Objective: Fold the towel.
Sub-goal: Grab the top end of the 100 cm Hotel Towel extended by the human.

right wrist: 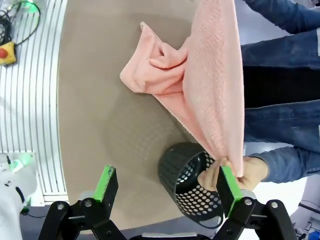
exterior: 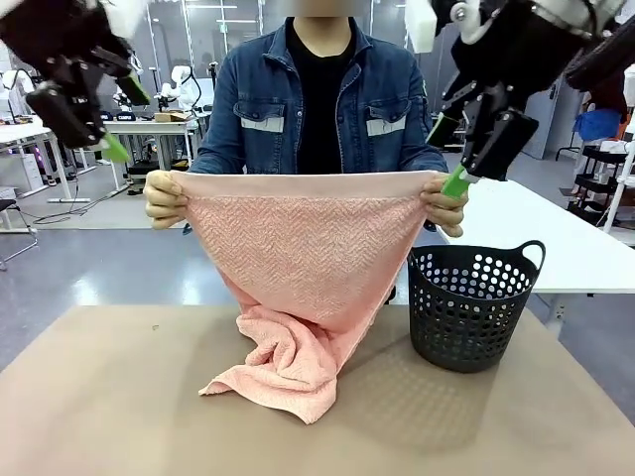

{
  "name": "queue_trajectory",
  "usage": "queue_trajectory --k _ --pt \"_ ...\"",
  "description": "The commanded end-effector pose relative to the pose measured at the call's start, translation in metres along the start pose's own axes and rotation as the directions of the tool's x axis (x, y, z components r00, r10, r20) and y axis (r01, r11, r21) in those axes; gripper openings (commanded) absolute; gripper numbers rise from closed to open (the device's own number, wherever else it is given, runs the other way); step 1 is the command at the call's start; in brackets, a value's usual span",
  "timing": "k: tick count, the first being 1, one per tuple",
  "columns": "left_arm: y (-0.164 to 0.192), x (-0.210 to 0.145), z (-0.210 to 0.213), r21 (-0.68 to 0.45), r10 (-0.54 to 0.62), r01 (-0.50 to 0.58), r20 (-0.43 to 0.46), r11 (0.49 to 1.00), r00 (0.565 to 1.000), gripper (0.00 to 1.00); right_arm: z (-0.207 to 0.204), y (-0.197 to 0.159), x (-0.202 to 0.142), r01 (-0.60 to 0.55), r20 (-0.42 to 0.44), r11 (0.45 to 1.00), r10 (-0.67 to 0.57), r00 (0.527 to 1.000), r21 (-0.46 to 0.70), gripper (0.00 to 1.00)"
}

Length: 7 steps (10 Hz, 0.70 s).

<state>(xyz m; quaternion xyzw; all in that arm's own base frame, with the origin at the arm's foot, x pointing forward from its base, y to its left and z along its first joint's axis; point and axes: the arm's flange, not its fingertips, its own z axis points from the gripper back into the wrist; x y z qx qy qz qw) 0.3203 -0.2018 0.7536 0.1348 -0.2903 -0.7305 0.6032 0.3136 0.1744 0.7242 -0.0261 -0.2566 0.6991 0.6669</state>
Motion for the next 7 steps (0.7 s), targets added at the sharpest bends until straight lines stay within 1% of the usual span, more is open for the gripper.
queue_trajectory --k 1,3,5,7 --pt "0.010 0.023 -0.005 0.031 -0.032 0.035 -0.101 0.999 0.994 1.00 -0.002 -0.009 0.011 -0.016 -0.046 0.999 0.015 0.999 -0.030 1.00" --pt "0.012 0.032 -0.020 0.024 -0.029 0.032 -0.114 0.999 0.993 1.00 -0.012 -0.020 0.015 -0.015 -0.080 0.999 0.011 0.997 -0.044 1.00" --pt "0.019 0.037 -0.046 0.001 -0.020 0.020 -0.112 1.000 0.994 1.00 -0.029 -0.043 0.020 -0.013 -0.093 0.997 0.006 0.996 -0.070 1.00" --pt "0.031 0.039 -0.069 0.006 -0.039 0.040 -0.122 0.999 0.992 1.00 -0.047 -0.064 0.019 0.013 -0.103 0.996 -0.022 0.994 -0.086 1.00"
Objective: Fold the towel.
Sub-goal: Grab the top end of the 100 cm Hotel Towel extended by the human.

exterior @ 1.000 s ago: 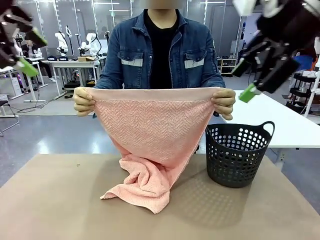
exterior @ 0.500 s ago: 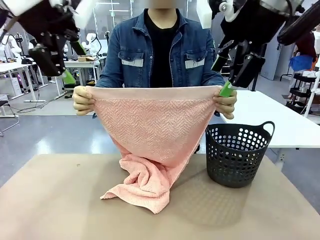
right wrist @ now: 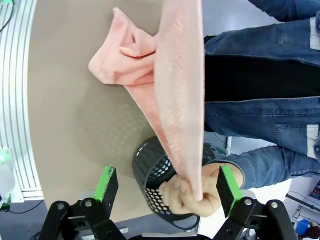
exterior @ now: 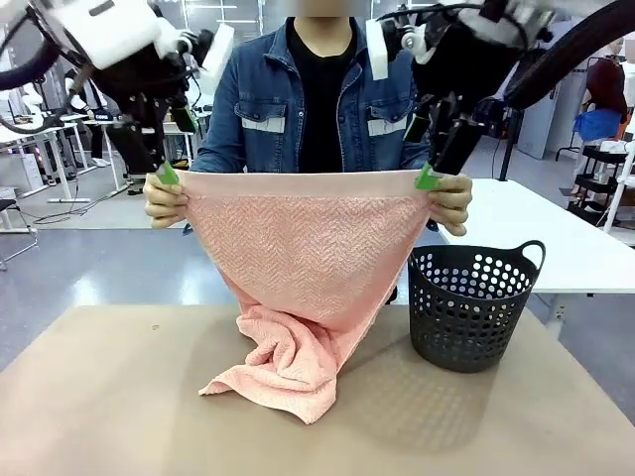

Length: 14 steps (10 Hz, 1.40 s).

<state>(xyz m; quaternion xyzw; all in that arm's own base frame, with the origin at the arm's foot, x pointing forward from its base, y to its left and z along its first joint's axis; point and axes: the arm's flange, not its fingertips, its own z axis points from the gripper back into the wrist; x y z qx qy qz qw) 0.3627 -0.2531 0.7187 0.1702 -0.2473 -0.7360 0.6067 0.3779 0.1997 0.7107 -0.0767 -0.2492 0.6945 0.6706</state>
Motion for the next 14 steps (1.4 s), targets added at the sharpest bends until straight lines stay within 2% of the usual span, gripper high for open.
queue_trajectory --k 1,6,11,12,13,14 --pt "0.019 0.006 -0.013 0.017 -0.010 0.011 -0.018 1.000 1.000 1.00 -0.012 -0.018 0.007 0.039 -0.033 0.999 -0.039 0.999 -0.001 1.00" --pt "0.044 0.011 -0.052 -0.044 -0.006 0.004 -0.039 0.999 0.999 1.00 -0.054 -0.043 0.000 0.080 -0.111 0.994 -0.071 0.991 0.075 1.00" --pt "0.042 0.000 -0.091 -0.159 0.042 -0.055 -0.084 0.986 0.996 1.00 -0.083 -0.048 -0.012 0.122 -0.122 0.983 -0.105 0.987 0.139 1.00" --pt "0.041 -0.001 -0.093 -0.168 0.049 -0.065 -0.094 0.984 0.994 0.67 -0.085 -0.047 -0.013 0.125 -0.124 0.982 -0.108 0.986 0.141 0.75" --pt "0.040 -0.001 -0.093 -0.174 0.046 -0.063 -0.098 0.983 0.994 0.41 -0.086 -0.047 -0.013 0.126 -0.127 0.982 -0.108 0.986 0.141 0.40" --pt "0.038 -0.002 -0.092 -0.176 0.050 -0.067 -0.101 0.982 0.994 0.41 -0.085 -0.046 -0.012 0.128 -0.122 0.982 -0.111 0.986 0.138 0.15"
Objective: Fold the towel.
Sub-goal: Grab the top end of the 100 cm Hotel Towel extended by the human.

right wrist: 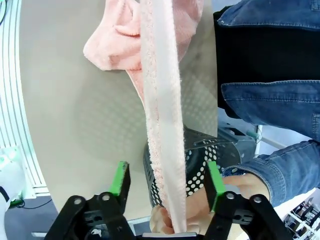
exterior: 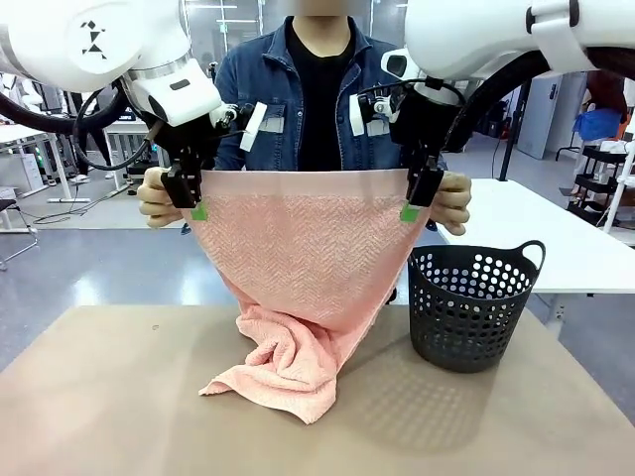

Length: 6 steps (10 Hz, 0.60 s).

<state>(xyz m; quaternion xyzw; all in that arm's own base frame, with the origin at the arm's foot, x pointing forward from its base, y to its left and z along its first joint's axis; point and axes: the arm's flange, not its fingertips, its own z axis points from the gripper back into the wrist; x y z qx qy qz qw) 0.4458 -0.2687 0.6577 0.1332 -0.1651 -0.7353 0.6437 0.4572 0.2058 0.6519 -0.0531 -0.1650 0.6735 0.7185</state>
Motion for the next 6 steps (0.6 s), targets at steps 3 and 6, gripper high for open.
queue_trajectory --k 3,6 --pt "-0.0015 -0.0030 0.0082 -0.009 0.030 -0.030 -0.029 1.000 0.999 0.00 0.0012 0.0006 0.0030 0.028 -0.003 1.000 -0.028 1.000 -0.001 0.00" --pt "-0.0010 -0.0050 0.0105 -0.003 0.039 -0.039 -0.029 0.999 0.999 0.00 0.0026 0.0011 0.0021 0.036 -0.004 0.999 -0.036 0.999 -0.008 0.00"
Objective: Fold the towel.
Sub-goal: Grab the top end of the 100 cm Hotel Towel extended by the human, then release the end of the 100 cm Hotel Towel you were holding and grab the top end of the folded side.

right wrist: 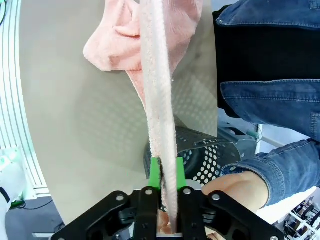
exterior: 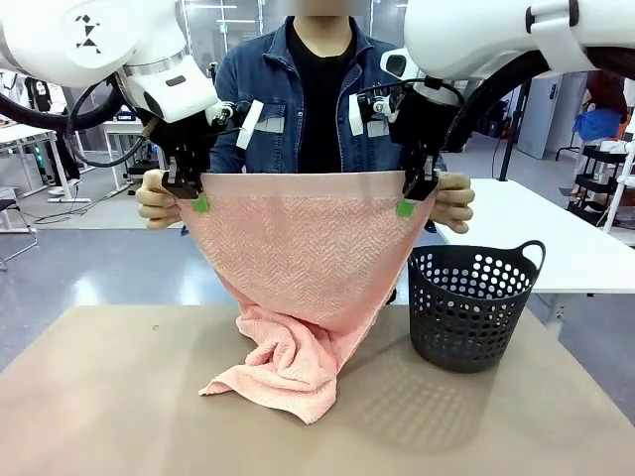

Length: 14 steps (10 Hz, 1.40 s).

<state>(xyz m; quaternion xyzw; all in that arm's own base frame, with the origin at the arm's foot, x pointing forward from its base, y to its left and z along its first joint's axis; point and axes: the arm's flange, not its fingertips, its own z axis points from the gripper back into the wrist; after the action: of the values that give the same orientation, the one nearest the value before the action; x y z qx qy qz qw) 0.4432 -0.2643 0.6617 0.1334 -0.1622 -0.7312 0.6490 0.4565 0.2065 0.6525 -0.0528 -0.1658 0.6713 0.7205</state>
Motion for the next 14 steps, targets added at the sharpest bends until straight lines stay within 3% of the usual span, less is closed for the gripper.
queue_trajectory --k 1,4,5,6,14 --pt "0.000 -0.002 0.007 0.003 0.027 -0.027 -0.024 1.000 0.999 0.00 0.003 0.001 0.001 0.030 -0.007 1.000 -0.030 1.000 -0.008 0.00" --pt "-0.001 -0.005 0.004 -0.006 0.058 -0.058 -0.014 0.998 0.998 0.00 0.001 0.001 -0.001 0.039 -0.008 0.999 -0.039 0.999 -0.003 0.00" --pt "-0.003 -0.014 -0.005 -0.025 0.107 -0.107 0.016 0.994 0.994 0.00 -0.008 0.002 -0.007 0.061 0.021 0.997 -0.062 0.998 0.045 0.00" --pt "0.000 -0.001 0.001 0.002 0.019 -0.019 0.000 1.000 1.000 0.00 0.001 0.000 0.000 0.009 0.001 1.000 -0.009 1.000 -0.002 0.00" --pt "0.000 -0.001 0.001 0.002 0.019 -0.019 0.000 1.000 1.000 0.00 0.001 0.000 0.000 0.009 0.001 1.000 -0.009 1.000 -0.002 0.00"
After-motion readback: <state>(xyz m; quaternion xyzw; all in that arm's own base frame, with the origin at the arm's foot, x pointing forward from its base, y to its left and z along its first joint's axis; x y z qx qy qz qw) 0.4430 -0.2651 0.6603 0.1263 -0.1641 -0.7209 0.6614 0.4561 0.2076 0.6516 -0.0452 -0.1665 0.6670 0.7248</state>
